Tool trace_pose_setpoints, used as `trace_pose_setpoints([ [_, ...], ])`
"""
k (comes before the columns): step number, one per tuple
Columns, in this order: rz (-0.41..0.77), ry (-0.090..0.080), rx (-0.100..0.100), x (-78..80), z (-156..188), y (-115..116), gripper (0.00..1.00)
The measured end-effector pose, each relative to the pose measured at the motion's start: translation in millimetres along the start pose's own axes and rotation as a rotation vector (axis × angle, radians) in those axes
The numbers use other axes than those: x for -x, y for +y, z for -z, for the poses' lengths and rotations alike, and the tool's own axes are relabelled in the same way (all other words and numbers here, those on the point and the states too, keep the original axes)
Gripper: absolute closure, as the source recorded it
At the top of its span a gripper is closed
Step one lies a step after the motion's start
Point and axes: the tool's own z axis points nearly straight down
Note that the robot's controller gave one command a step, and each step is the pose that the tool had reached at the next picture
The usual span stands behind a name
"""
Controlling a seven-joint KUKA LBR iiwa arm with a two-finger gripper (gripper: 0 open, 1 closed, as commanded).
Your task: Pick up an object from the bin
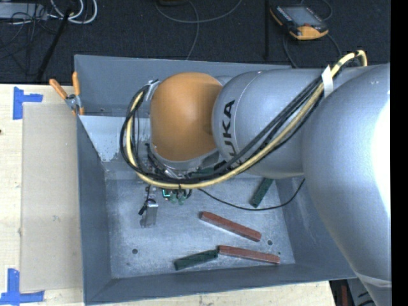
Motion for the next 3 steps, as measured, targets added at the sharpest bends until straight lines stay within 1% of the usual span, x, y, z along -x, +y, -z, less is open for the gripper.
trace_pose_setpoints([
  [1, 0.205, -0.004, -0.002, -45.2, -4, -68, 0.00],
  [2, 0.043, 0.001, 0.000, -77.7, -96, -140, 0.00],
  [3, 0.044, -0.004, 0.002, -75.4, -91, -138, 1.00],
])
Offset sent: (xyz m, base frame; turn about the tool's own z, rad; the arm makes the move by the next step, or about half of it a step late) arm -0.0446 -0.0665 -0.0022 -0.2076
